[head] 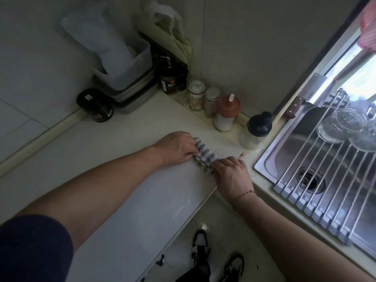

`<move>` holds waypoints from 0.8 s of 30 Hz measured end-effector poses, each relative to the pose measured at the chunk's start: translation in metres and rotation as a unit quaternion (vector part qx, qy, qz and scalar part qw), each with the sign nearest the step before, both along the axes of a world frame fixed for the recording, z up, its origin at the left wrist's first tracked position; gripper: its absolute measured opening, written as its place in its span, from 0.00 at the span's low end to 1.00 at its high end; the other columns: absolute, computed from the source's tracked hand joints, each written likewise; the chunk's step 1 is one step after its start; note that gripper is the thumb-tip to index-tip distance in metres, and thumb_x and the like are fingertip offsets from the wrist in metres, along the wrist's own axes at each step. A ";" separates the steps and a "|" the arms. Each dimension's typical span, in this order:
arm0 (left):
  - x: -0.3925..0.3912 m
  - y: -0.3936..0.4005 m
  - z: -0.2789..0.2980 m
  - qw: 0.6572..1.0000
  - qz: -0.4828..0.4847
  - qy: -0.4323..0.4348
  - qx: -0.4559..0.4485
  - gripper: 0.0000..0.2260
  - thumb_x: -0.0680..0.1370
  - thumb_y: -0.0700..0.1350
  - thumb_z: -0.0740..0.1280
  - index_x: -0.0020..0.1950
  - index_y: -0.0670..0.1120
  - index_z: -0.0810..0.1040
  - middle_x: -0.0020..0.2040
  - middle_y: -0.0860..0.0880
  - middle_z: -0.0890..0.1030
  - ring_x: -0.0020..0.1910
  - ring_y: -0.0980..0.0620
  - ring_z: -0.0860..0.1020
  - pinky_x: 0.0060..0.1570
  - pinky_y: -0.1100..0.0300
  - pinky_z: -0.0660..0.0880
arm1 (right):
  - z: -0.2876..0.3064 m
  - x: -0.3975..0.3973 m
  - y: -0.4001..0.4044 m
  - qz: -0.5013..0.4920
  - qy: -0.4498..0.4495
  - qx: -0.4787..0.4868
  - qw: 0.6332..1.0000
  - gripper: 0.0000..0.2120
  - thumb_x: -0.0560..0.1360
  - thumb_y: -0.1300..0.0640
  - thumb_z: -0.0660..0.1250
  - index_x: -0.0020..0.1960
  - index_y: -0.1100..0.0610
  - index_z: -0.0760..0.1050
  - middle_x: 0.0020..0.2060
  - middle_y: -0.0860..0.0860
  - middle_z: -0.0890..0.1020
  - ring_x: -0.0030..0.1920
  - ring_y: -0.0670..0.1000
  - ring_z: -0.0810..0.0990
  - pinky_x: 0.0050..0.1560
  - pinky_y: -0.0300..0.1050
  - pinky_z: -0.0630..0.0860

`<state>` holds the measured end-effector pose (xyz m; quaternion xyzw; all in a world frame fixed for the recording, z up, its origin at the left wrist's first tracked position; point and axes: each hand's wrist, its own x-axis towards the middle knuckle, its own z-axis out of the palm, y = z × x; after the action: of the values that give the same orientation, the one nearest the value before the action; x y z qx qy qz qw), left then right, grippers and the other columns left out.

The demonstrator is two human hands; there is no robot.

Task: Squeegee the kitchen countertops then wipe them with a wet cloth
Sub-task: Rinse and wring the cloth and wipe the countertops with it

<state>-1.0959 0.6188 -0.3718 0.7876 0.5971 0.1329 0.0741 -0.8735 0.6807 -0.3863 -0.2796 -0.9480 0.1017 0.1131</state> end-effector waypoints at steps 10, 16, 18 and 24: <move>0.007 -0.061 0.001 0.999 0.049 -0.015 0.012 0.12 0.74 0.46 0.64 0.46 0.44 0.85 0.41 0.48 0.84 0.37 0.46 0.80 0.37 0.59 0.77 | 0.003 0.007 -0.045 0.014 0.002 -0.016 1.000 0.10 0.61 0.59 0.78 0.40 0.53 0.81 0.33 0.49 0.82 0.38 0.56 0.80 0.40 0.47 0.73; 0.022 -0.105 0.000 0.995 0.098 -0.020 0.017 0.12 0.73 0.46 0.63 0.46 0.44 0.86 0.41 0.47 0.84 0.38 0.47 0.82 0.37 0.60 0.78 | 0.001 0.014 -0.081 0.012 0.044 -0.056 0.997 0.08 0.63 0.60 0.76 0.41 0.54 0.82 0.35 0.50 0.83 0.41 0.58 0.81 0.43 0.48 0.74; 0.026 -0.117 0.002 0.991 0.128 -0.024 0.025 0.10 0.72 0.44 0.66 0.45 0.43 0.86 0.41 0.46 0.84 0.39 0.47 0.82 0.38 0.60 0.78 | 0.000 0.012 -0.092 0.014 0.049 -0.062 0.997 0.07 0.63 0.60 0.76 0.41 0.55 0.82 0.35 0.51 0.83 0.41 0.58 0.80 0.43 0.49 0.74; 0.031 -0.150 -0.003 0.983 0.184 -0.009 0.023 0.08 0.69 0.40 0.70 0.44 0.42 0.86 0.43 0.46 0.85 0.40 0.48 0.83 0.42 0.62 0.76 | -0.004 0.012 -0.124 0.020 0.045 -0.065 0.997 0.06 0.68 0.60 0.70 0.45 0.57 0.82 0.40 0.52 0.84 0.47 0.59 0.79 0.48 0.51 0.72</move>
<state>-1.0648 0.4686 -0.3744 0.6648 0.7277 0.1651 0.0359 -0.8619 0.5569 -0.3908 -0.2627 -0.9387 0.1776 0.1351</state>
